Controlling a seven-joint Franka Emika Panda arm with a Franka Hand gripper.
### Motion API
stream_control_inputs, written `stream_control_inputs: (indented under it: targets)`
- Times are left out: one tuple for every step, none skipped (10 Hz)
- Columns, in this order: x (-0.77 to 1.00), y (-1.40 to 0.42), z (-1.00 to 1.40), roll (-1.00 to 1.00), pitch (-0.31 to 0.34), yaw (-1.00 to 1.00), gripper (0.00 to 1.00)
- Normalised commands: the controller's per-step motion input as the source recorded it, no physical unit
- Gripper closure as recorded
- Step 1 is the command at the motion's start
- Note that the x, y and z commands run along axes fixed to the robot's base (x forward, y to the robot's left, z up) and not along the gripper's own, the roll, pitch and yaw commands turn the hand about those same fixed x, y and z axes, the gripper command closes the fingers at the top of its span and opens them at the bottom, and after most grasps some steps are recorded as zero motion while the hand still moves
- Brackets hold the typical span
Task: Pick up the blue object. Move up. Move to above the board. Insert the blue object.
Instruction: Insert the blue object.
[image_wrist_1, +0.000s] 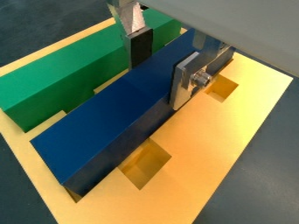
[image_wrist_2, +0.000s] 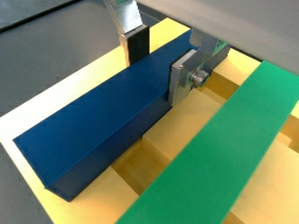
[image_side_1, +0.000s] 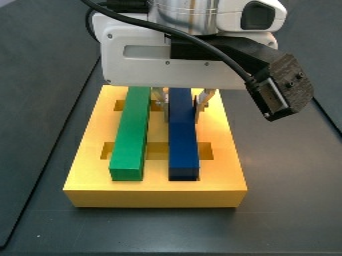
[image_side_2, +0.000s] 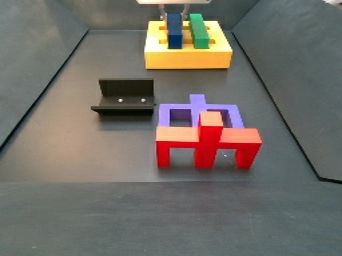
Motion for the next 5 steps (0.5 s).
stream_control_inputs:
  targets:
    - [0.25, -0.31, -0.15, 0.01, 0.044, -0.04, 1.00]
    - [0.23, -0.17, -0.21, 0.04, 0.060, -0.09, 1.00]
    - [0.00, 0.02, -0.38, 0.02, 0.000, -0.10, 1.00]
    - [0.00, 0.00, -0.22, 0.05, 0.000, 0.00, 1.00]
    - [0.00, 0.00, 0.00, 0.00, 0.000, 0.00, 1.00]
